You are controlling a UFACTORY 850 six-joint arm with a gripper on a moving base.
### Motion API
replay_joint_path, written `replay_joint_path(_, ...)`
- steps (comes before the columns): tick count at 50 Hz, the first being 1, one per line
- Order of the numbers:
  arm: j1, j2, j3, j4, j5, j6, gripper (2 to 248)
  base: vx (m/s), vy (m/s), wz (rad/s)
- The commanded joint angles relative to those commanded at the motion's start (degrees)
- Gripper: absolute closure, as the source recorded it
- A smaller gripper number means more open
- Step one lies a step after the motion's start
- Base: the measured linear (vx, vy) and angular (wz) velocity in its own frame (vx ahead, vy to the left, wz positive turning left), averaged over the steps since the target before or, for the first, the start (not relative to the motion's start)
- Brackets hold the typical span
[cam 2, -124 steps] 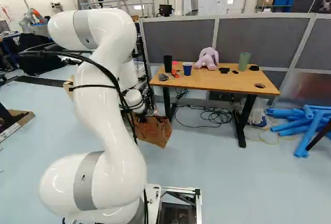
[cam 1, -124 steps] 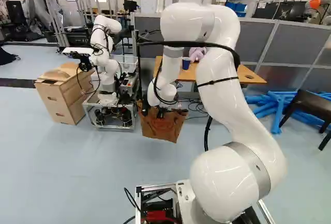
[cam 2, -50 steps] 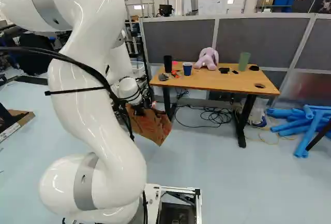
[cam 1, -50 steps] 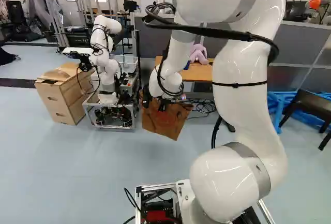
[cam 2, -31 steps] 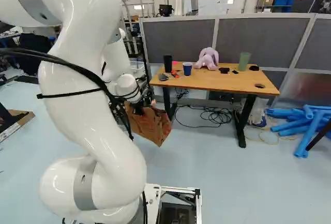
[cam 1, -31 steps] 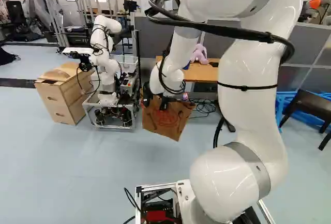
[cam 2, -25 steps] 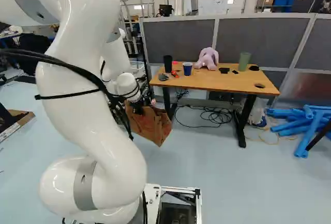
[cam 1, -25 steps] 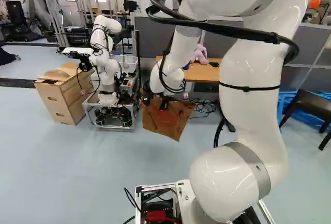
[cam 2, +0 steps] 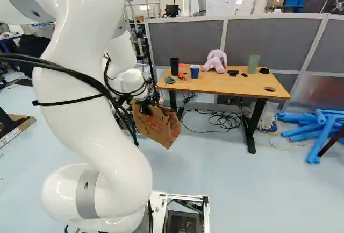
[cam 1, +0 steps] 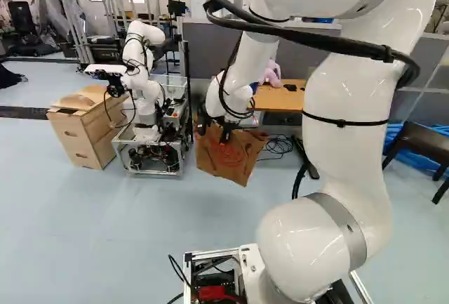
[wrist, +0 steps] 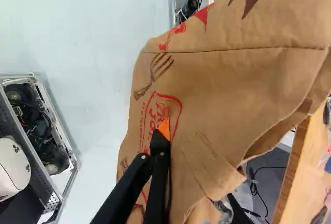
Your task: Pick up the bag on the ground and place it on the table
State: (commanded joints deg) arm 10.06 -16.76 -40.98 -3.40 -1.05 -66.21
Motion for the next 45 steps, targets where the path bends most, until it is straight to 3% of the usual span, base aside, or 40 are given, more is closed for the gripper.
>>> replay_joint_path(45, -1.6, 0.1, -9.0, 0.0, -11.4, 0.0, 232, 0.0, 0.0, 0.0)
